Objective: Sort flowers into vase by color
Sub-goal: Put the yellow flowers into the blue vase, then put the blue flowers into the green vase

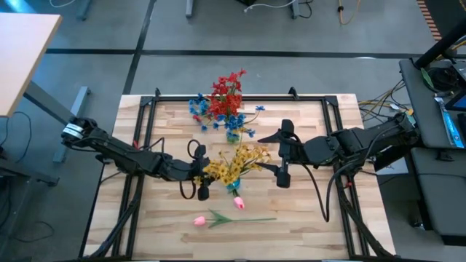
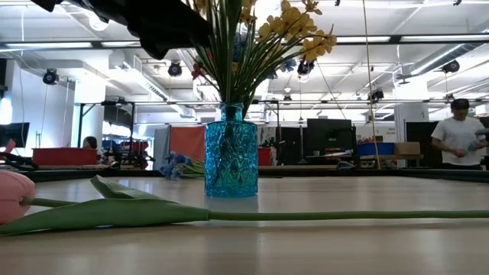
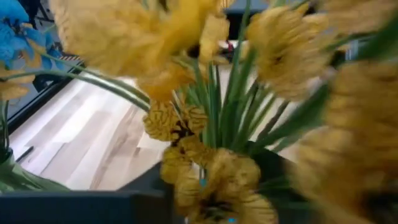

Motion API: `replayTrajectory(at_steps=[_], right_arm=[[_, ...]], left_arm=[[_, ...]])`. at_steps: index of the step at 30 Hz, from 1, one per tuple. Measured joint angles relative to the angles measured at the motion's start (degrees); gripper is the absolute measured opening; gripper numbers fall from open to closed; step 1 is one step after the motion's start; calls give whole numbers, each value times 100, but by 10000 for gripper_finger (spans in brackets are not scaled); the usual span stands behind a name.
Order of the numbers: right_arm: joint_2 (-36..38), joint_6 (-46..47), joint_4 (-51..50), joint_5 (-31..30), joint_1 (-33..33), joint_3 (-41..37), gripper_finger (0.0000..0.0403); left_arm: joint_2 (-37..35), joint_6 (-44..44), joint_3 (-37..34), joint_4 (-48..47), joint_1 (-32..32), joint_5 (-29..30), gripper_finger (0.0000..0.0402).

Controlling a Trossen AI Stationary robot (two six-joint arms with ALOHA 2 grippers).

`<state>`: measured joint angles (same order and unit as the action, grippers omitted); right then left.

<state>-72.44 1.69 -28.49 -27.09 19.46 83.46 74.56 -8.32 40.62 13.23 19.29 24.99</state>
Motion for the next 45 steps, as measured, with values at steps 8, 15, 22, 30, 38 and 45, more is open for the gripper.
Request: replayTrajectory(at_steps=[8, 15, 22, 30, 38, 45], right_arm=[[0, 233, -283, 2, -358, -1, 314], [0, 338, -569, 6, -943, -2, 313], [0, 174, -590, 55, -1465, -2, 313], [5, -252, -579, 55, -2594, 44, 313], [11, -459, -557, 1175, -4260, 23, 313], [-170, -529, -545, 1937, -5530, -433, 313]], left_arm=[[-328, -75, -2, -480, 0, -2, 243], [-725, -170, -2, -1131, 0, 0, 286], [-1259, -296, -2, -2314, 0, 0, 296], [-2019, -447, -4, -3625, 0, -2, 295], [-2745, -500, -30, -4268, 0, 936, 295], [-3322, -493, -383, -4173, -4, 1200, 295]])
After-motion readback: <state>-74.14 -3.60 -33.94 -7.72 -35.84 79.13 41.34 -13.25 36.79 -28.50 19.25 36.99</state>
